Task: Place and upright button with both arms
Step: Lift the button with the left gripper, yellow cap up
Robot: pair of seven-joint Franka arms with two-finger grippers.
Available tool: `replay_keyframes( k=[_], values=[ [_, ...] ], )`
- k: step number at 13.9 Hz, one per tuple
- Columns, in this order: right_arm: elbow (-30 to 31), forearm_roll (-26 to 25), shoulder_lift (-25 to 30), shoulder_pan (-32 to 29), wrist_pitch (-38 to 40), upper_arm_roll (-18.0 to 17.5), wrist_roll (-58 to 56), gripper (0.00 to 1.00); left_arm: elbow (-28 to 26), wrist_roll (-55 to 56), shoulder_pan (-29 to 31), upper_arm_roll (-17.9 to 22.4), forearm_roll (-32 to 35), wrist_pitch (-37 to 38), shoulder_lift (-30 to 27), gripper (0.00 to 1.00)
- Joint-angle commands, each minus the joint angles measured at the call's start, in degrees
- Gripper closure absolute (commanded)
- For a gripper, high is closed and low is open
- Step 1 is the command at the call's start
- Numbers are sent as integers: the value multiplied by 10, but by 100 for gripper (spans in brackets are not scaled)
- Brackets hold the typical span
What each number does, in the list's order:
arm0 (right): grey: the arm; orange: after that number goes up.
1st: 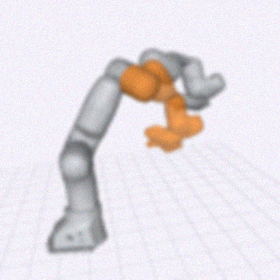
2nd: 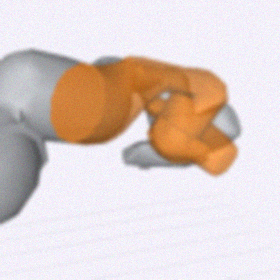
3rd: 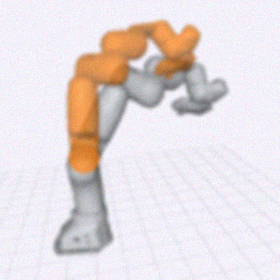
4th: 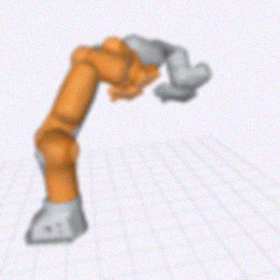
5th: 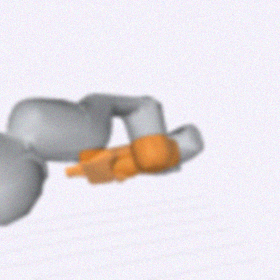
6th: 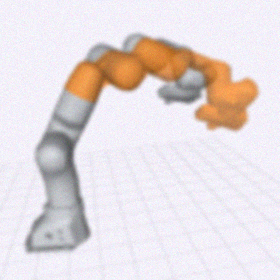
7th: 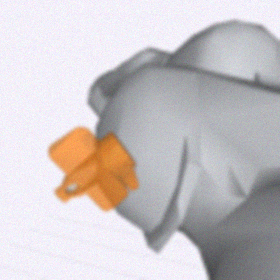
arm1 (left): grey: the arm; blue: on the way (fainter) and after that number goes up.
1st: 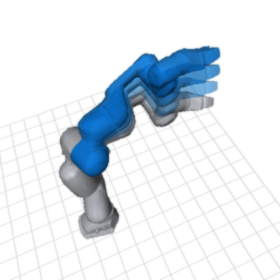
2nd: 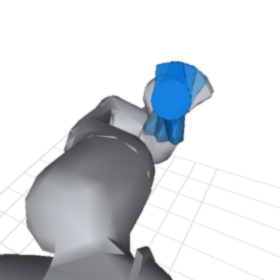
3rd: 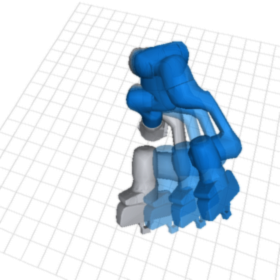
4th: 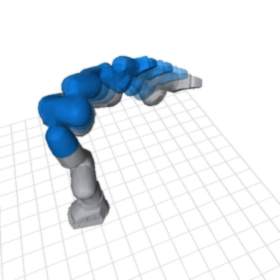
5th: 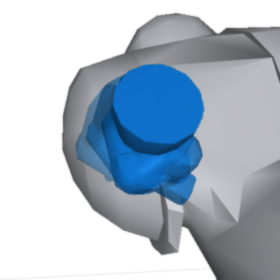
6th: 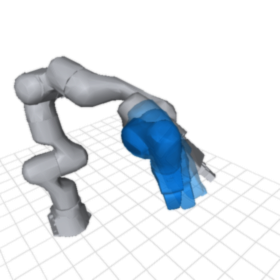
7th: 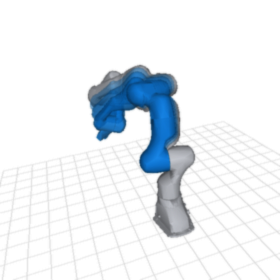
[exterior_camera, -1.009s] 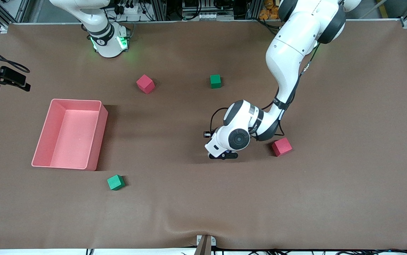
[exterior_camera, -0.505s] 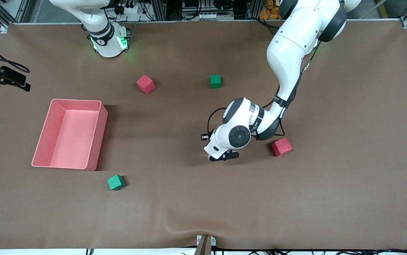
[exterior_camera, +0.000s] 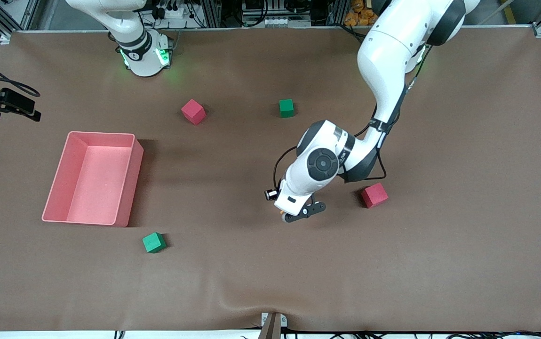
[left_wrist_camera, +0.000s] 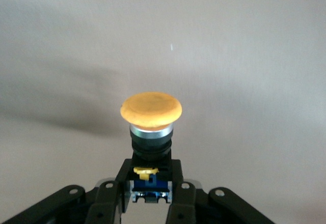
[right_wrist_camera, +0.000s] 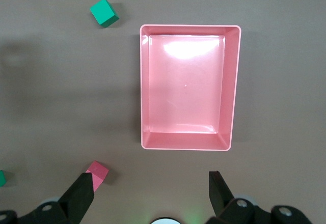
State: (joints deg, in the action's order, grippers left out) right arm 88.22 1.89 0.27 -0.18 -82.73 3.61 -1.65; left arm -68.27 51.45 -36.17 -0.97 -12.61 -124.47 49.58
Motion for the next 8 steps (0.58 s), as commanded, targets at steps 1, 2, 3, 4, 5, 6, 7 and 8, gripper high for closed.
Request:
replay_keyframes(
  k=[1,2,3,4,5,6,7,8],
  values=[
    [8,8,9,-7,1,-5,7,0,-10,77,-72,86,46,-19,-9,100],
    [8,9,9,-7,0,-5,7,0,-10,94,-101,120,51,-20,-8,100],
    [8,9,9,-6,1,-5,7,0,-11,109,-128,156,52,-19,-6,100],
    [8,8,9,-6,0,-5,7,0,-11,127,-161,194,55,-20,-5,100],
    [8,8,9,-6,0,-5,7,0,-12,145,-182,220,56,-20,-4,100],
    [8,8,9,-6,0,-5,7,0,-13,169,-197,232,58,-20,-1,100],
    [8,9,9,-6,0,-5,7,0,-14,196,-209,241,84,-20,0,100],
    [8,9,9,-6,0,-5,7,0,-17,236,-219,244,128,-20,0,100]
  ],
)
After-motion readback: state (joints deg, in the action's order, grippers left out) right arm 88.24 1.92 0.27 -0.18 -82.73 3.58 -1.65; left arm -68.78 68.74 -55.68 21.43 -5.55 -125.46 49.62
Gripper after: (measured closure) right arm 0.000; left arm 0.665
